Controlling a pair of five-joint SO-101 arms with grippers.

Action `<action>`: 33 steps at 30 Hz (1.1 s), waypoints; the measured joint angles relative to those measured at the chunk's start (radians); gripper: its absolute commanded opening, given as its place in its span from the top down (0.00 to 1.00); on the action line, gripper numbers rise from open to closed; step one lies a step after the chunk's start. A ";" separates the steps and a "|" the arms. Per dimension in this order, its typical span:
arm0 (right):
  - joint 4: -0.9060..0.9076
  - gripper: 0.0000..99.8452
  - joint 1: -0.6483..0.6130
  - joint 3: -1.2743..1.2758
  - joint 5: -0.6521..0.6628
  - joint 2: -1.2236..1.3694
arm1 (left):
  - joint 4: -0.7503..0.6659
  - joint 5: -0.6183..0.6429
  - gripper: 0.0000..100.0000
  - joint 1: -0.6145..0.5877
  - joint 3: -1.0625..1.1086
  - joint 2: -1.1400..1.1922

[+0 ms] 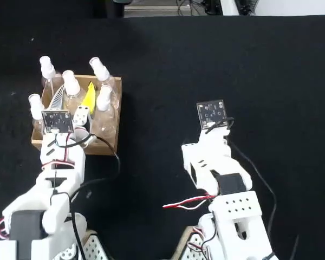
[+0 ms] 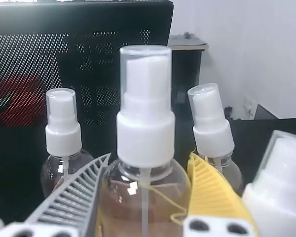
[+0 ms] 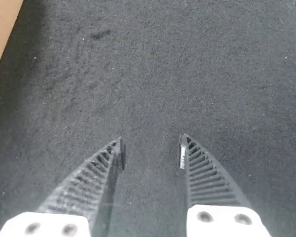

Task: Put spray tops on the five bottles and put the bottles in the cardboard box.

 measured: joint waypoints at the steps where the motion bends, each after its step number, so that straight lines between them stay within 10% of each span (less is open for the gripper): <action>1: 0.000 0.84 0.000 0.000 0.000 0.000 | 0.000 0.000 0.97 0.000 -0.003 0.006; 33: 0.000 0.84 0.000 0.000 0.000 0.000 | -0.255 -0.002 0.97 -0.003 -0.037 0.293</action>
